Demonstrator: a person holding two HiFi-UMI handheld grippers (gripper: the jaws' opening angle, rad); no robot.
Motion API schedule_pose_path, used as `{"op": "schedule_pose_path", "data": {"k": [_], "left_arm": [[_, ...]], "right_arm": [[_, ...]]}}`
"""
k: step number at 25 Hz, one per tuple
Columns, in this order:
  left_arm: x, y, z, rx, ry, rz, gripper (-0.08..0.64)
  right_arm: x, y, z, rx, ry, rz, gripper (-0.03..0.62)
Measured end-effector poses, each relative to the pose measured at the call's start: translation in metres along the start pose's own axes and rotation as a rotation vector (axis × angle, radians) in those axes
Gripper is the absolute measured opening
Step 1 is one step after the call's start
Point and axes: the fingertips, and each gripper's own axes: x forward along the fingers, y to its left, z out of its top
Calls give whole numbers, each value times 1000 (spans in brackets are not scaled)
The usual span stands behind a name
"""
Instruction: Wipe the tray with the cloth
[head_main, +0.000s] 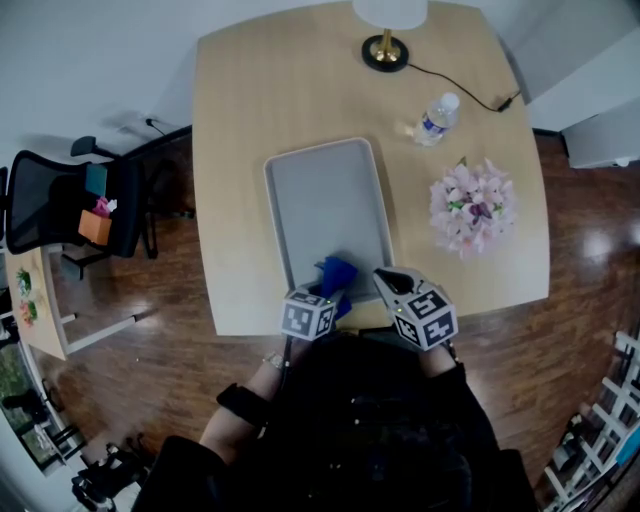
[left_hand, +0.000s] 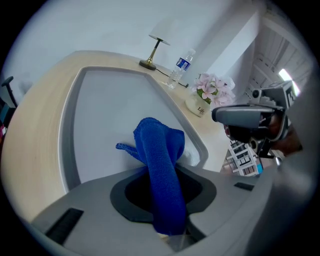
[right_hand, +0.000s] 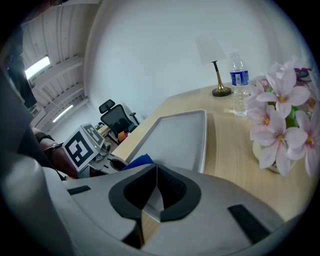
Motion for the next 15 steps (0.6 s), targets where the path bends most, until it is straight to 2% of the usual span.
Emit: {"op": "schedule_pose_path", "data": {"k": [3,6,8,15], "left_arm": [[-1,1,9,22,5,3,110],[-2,9,38,26,-26,10,110],[-1,24,73,41,-64,36,110],[8,102,235,59,-212,161,110]], "right_arm": [[1,-5,5,2,-2,2,15],[2,-12,13,6,-8,2,15],[2,-17,15,9,-8,3,15],[3,-27,21,16,-2,5,15]]}}
